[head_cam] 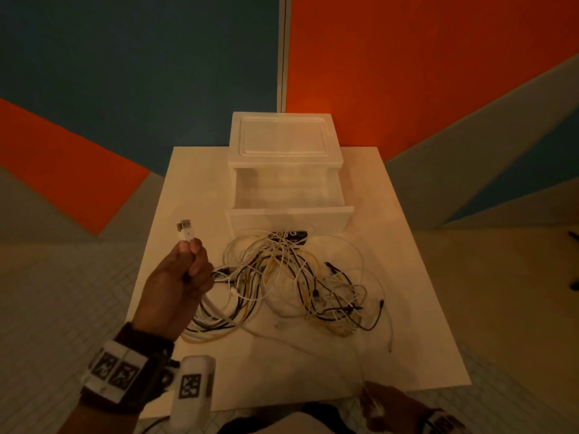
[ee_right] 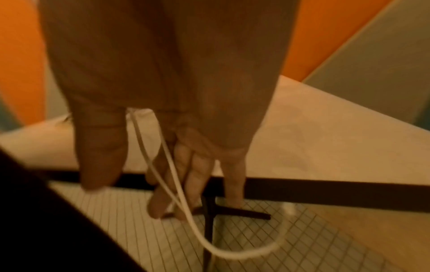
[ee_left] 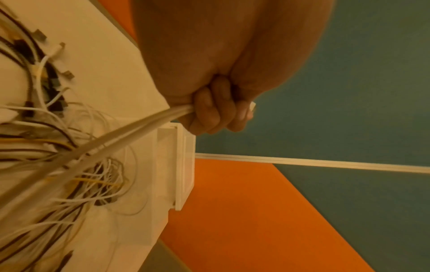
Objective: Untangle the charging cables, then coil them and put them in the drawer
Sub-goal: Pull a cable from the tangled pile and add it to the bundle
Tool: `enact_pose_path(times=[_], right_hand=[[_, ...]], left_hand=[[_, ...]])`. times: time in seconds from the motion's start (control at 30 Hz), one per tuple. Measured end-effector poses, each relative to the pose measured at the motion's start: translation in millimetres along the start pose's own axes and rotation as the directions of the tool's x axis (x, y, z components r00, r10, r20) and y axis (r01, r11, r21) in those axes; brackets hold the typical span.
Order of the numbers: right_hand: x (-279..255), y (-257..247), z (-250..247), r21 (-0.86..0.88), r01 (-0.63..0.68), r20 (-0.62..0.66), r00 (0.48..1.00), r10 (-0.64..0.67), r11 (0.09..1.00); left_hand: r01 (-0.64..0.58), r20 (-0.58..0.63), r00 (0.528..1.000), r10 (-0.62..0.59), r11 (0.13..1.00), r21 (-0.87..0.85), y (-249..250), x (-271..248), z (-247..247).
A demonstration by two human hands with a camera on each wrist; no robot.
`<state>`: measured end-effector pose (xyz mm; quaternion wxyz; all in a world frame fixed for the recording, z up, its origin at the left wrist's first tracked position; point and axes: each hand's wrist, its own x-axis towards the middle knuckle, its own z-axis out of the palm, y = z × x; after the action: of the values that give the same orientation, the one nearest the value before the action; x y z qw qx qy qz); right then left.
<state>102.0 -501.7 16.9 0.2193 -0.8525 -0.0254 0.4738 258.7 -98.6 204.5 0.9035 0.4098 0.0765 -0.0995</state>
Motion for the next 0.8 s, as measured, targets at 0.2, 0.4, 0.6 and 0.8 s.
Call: enact_pose_path(times=[0.2,0.4,0.6,0.8], right_hand=[[8,6,-48,0.134,-0.131,-0.45,0.875,0.178,0.982],[39,8,-76,0.21,-0.445,-0.424,0.761,0.491,0.871],[40,7,-111,0.372,-0.271,-0.591,0.669,0.452,0.888],[56,-7,-112,0.289,-0.288,-0.588,0.699,0.407,0.913]], left_hand=[[0.085,0.017,0.996,-0.085,0.996,-0.028,-26,-7,10],[0.143,0.034,0.989,-0.142,0.989,-0.041,-42,-13,17],[0.148,0.013,0.989,-0.148,0.988,-0.035,-43,-18,16],[0.156,0.032,0.988,-0.154,0.987,-0.046,-46,-18,13]])
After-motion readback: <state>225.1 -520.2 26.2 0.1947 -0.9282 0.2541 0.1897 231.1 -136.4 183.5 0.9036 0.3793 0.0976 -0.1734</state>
